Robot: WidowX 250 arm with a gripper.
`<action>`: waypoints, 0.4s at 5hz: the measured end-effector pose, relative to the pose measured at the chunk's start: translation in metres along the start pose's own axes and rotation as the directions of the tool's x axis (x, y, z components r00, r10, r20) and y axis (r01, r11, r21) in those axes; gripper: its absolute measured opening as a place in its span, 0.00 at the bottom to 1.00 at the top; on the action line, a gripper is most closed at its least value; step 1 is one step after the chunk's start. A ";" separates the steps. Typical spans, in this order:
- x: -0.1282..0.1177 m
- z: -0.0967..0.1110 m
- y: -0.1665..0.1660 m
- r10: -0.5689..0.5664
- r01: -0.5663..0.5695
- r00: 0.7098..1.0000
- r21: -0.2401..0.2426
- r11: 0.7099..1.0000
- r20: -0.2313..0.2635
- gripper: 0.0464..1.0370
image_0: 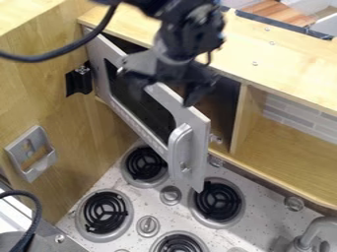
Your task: Open microwave
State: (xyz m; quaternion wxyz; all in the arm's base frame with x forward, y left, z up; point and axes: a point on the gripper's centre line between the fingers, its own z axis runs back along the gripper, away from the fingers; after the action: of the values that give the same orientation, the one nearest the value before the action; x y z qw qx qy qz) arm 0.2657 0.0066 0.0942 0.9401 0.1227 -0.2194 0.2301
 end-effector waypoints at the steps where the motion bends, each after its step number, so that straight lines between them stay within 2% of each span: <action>1: 0.015 -0.008 -0.032 -0.039 0.039 0.999 -0.071 0.997 0.008 0.96; 2: 0.021 -0.024 -0.057 -0.088 0.085 0.996 -0.117 0.989 -0.017 0.96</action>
State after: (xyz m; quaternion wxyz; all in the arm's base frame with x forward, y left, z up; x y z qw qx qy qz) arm 0.3192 -0.0264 0.0757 0.9572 0.0745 -0.2164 0.1772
